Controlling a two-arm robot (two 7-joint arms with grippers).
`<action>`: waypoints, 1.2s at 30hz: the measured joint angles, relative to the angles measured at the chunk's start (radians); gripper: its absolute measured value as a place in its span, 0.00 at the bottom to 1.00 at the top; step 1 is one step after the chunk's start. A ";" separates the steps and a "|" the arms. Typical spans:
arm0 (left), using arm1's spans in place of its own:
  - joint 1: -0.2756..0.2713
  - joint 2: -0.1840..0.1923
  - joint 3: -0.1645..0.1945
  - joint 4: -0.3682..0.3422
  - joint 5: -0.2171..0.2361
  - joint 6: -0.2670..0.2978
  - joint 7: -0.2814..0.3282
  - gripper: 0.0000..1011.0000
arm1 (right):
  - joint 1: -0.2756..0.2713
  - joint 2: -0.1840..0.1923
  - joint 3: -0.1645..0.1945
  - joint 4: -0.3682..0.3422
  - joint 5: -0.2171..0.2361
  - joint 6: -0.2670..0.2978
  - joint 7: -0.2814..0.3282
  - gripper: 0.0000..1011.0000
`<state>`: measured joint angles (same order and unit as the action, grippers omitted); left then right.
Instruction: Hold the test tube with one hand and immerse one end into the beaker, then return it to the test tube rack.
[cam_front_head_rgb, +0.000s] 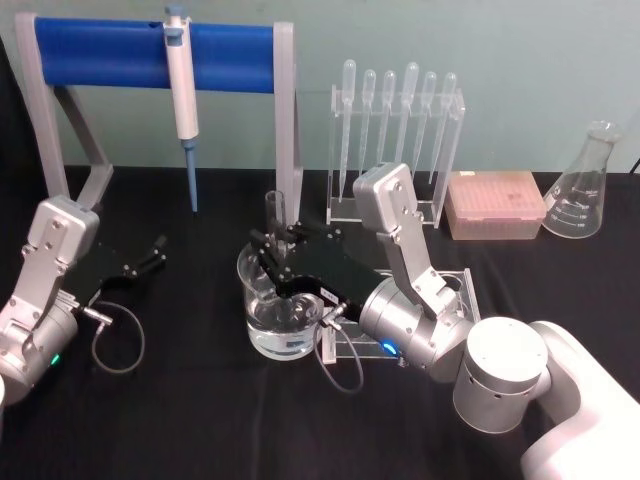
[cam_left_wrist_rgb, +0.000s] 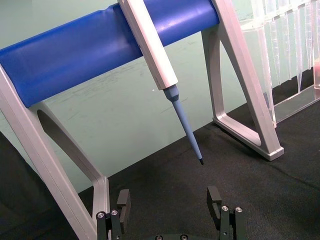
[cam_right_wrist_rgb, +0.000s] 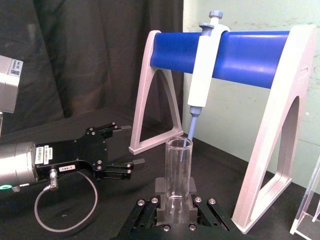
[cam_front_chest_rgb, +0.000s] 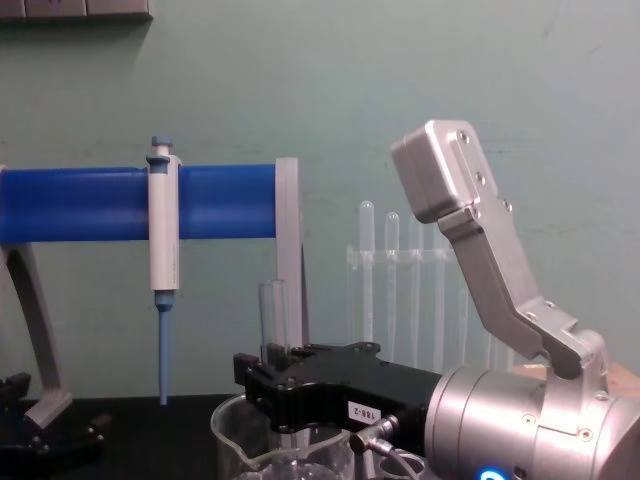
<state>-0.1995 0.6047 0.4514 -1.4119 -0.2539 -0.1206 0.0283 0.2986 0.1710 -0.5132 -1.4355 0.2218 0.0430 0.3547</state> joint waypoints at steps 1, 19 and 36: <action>0.000 0.000 0.000 0.000 0.000 0.000 0.000 0.99 | 0.000 0.000 0.000 0.000 0.000 0.000 0.000 0.22; 0.000 0.000 0.000 0.000 0.000 0.000 0.000 0.99 | 0.000 0.000 0.000 0.000 0.000 0.000 0.000 0.22; 0.000 0.000 0.000 0.000 0.000 0.000 0.000 0.99 | 0.000 0.000 0.000 0.000 0.000 0.000 0.000 0.22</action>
<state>-0.1995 0.6046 0.4514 -1.4120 -0.2539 -0.1205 0.0283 0.2986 0.1710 -0.5132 -1.4355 0.2218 0.0430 0.3547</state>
